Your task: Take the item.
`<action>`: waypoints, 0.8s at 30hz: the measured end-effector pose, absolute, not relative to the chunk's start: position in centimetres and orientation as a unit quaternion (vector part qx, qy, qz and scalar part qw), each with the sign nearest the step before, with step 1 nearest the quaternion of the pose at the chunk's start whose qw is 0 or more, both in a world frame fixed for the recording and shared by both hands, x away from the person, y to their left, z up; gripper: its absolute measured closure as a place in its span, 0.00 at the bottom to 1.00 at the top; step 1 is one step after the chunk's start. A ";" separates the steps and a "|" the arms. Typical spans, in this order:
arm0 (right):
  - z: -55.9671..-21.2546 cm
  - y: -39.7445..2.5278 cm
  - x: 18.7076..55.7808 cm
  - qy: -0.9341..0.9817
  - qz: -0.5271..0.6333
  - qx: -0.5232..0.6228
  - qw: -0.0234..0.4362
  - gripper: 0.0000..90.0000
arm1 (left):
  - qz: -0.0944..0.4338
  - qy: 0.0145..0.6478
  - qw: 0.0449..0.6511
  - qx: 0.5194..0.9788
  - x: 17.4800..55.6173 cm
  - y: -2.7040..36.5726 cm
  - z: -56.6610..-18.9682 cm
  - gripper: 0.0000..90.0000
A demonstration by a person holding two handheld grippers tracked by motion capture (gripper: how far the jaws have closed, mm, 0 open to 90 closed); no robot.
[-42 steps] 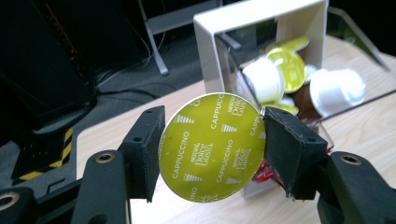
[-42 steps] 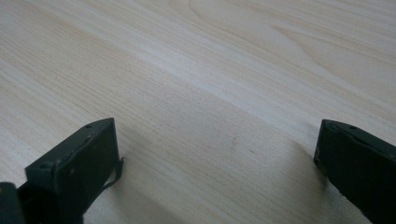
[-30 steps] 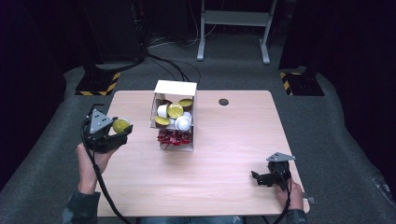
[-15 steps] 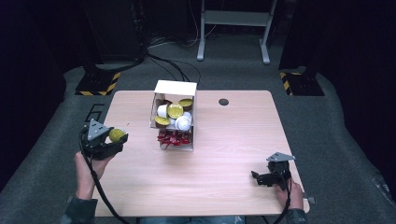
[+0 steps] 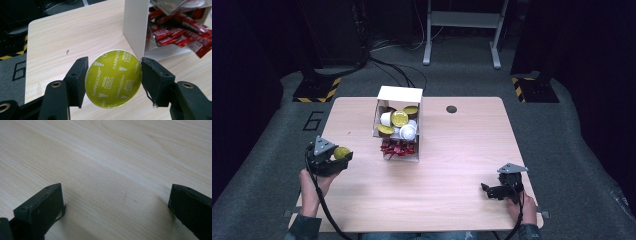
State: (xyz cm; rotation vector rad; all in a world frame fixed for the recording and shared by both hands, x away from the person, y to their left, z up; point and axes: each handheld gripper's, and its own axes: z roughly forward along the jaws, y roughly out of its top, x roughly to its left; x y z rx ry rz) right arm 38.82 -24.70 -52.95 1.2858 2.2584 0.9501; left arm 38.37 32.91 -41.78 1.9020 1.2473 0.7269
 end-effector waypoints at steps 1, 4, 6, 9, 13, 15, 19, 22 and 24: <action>-52.9 -24.8 38.8 0.805 0.337 0.453 0.185 0.00 | 0.279 0.487 0.369 0.741 38.4 32.9 -42.1 0.45; -52.9 -24.8 38.8 0.804 0.337 0.454 0.185 0.00 | 0.276 0.489 0.365 0.743 38.5 32.5 -42.8 0.45; -52.9 -24.7 38.8 0.804 0.336 0.454 0.185 0.00 | 0.271 0.490 0.360 0.746 38.6 32.2 -43.4 0.45; -52.9 -24.8 38.8 0.804 0.337 0.454 0.185 0.00 | 0.265 0.492 0.356 0.749 38.8 32.2 -44.0 0.45; -52.9 -24.7 38.8 0.804 0.336 0.454 0.185 0.00 | 0.243 0.506 0.343 0.754 39.5 32.2 -45.9 0.45; -52.9 -24.7 38.8 0.804 0.337 0.454 0.185 0.00 | 0.233 0.510 0.340 0.755 39.7 32.2 -46.6 0.45; -52.9 -24.7 38.8 0.804 0.337 0.454 0.185 0.00 | 0.216 0.516 0.330 0.760 40.1 32.3 -48.0 0.45; -52.9 -24.8 38.8 0.804 0.337 0.454 0.185 0.00 | 0.212 0.519 0.331 0.759 40.3 32.4 -48.6 0.45; -52.9 -24.7 38.8 0.803 0.337 0.454 0.186 0.00 | 0.201 0.519 0.322 0.766 40.5 32.7 -49.0 0.45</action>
